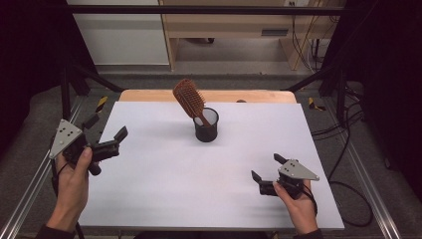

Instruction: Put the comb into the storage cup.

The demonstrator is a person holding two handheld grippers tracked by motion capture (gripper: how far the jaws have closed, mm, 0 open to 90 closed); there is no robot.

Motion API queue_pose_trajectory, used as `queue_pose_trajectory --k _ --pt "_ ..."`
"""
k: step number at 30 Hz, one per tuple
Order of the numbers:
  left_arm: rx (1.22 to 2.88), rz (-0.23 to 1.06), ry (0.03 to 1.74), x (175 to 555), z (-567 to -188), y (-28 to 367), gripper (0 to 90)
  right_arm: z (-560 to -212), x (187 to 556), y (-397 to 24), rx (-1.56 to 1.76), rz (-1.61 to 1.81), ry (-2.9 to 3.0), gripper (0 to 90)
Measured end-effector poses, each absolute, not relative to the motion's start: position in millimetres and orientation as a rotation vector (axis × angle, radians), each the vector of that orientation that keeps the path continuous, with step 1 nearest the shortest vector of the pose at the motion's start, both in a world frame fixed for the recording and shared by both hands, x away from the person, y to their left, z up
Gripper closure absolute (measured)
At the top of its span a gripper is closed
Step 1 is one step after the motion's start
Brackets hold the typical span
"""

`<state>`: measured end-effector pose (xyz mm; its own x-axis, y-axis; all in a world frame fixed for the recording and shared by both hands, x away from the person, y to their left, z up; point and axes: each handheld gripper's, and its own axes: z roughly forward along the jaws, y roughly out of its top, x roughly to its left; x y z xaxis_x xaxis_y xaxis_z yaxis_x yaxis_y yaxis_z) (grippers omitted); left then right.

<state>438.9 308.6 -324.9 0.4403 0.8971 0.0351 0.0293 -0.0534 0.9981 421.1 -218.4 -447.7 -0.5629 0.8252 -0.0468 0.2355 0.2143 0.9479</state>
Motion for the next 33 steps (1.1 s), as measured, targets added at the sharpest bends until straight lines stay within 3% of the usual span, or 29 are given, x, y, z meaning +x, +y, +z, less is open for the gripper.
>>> queue_pose_trajectory --k 15,33 --pt "1.499 0.933 0.872 430.1 -349.5 320.9 1.6 -445.8 420.2 -229.6 0.998 1.392 1.881 4.8" --pt "1.479 0.875 0.912 425.7 -382.1 323.4 1.7 -443.1 415.9 -246.2 0.971 1.421 1.799 4.2"
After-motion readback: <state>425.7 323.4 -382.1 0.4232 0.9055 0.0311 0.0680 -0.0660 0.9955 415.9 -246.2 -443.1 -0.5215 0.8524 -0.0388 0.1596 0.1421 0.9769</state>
